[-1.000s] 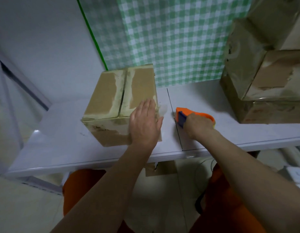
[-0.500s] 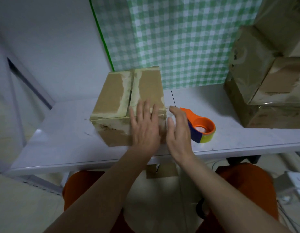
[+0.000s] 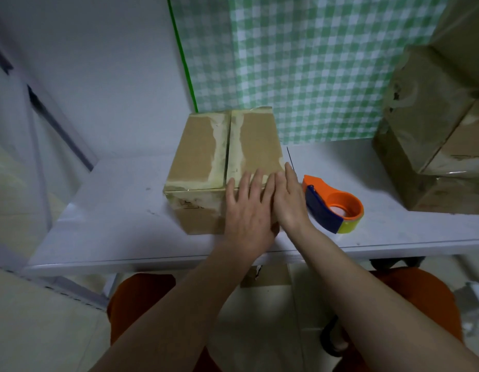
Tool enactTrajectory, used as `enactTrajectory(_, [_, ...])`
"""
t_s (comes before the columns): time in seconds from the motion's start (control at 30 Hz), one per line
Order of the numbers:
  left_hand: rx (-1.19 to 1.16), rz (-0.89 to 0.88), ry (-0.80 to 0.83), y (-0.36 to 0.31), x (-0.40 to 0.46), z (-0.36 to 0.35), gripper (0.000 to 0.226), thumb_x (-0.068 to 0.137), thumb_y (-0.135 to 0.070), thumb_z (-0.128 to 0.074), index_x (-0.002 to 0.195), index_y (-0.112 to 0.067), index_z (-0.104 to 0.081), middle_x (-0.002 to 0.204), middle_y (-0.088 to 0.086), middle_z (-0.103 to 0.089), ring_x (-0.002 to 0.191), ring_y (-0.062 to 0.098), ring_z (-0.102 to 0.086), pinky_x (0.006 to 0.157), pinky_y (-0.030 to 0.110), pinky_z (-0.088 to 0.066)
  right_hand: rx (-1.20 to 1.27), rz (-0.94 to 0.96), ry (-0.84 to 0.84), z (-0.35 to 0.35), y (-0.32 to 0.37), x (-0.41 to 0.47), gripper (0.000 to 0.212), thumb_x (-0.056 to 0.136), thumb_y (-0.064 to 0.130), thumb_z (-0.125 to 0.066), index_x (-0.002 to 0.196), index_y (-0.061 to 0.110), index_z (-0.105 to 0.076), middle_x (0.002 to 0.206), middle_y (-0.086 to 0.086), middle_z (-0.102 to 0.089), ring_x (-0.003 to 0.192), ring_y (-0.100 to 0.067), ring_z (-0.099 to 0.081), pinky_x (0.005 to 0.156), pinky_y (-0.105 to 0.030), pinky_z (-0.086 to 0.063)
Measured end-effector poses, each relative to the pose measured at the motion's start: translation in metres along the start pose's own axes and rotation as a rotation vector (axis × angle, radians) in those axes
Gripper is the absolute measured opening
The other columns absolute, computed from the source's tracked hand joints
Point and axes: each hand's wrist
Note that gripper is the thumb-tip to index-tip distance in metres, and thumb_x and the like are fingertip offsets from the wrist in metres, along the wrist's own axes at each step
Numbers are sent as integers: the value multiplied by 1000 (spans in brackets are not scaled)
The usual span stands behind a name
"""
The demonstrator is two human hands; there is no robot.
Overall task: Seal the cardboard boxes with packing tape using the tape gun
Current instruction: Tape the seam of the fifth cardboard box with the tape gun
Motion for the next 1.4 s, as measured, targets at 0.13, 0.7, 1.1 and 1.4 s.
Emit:
enactTrajectory(0.13, [-8,1,-25,-1,0,0,98,76,-62,-53,149,-20,-1,156,6,-21,142,28,-20,115,50,-12,110,-10,-57,-5,-2,1,46,104,28,-28,151,24,-26,153,-2,-33,137,-15,-35,109,-24,-27])
enactTrajectory(0.7, [-366,-49,23,42,1,19,68,94,-57,-40,150,-22,-26,158,-2,-23,145,15,-16,116,32,-7,29,-60,-24,-4,-10,37,49,87,30,-26,119,5,-53,129,-8,-54,120,-24,-48,105,-38,-35])
enactTrajectory(1.1, [-132,-168,56,125,21,5,55,93,-59,-39,142,-35,-43,154,-5,-33,141,20,-30,109,36,-27,-1247,897,239,-16,7,33,56,94,46,-29,129,14,-58,124,-11,-64,111,-33,-63,90,-41,-51])
enactTrajectory(1.4, [-256,-186,-124,171,16,-10,75,83,-76,-28,133,-27,-56,138,4,-55,126,26,-50,102,39,-39,-926,967,210,25,-11,48,66,94,59,-33,132,11,-57,149,-12,-39,141,-28,-29,114,-44,-29])
Point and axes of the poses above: each hand's wrist, its own x-axis towards the middle knuckle, its own z-axis out of the back of the hand, y = z × x
